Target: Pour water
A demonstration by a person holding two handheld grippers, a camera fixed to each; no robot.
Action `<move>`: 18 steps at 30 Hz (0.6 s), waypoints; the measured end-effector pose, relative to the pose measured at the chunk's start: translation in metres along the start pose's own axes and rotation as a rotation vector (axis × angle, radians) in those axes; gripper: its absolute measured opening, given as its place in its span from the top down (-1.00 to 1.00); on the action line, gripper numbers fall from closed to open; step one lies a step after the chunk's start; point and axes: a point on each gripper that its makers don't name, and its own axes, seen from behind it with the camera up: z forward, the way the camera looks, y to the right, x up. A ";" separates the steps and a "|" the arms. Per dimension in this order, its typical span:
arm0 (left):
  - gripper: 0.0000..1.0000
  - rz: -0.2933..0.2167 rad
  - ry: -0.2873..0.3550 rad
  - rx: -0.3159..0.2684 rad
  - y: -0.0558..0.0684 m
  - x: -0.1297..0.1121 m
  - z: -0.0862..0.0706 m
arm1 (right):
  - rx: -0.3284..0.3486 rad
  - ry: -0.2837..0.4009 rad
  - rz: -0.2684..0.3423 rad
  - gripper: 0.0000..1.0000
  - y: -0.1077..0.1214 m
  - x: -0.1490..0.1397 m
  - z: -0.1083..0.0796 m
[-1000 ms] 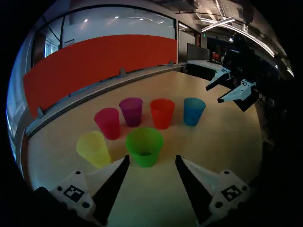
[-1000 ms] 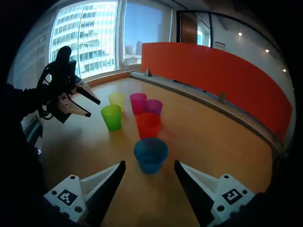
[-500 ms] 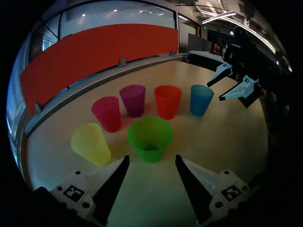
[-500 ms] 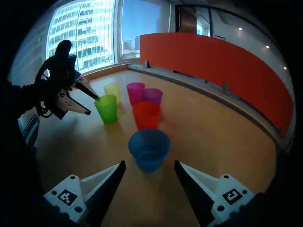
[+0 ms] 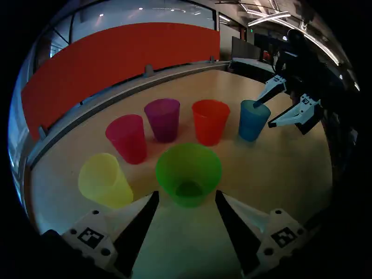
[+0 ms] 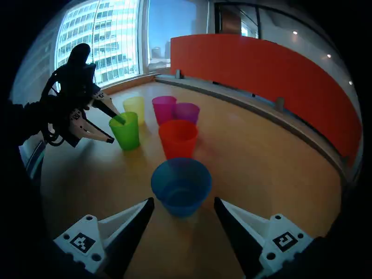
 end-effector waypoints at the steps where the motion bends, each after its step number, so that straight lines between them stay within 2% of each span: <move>1: -0.80 -0.001 0.001 -0.002 0.000 0.001 0.001 | 0.001 0.000 -0.001 -1.00 0.000 0.000 0.001; 18: -0.80 -0.021 0.038 -0.026 0.004 0.022 0.014 | 0.008 -0.001 -0.009 -0.99 -0.001 0.008 0.018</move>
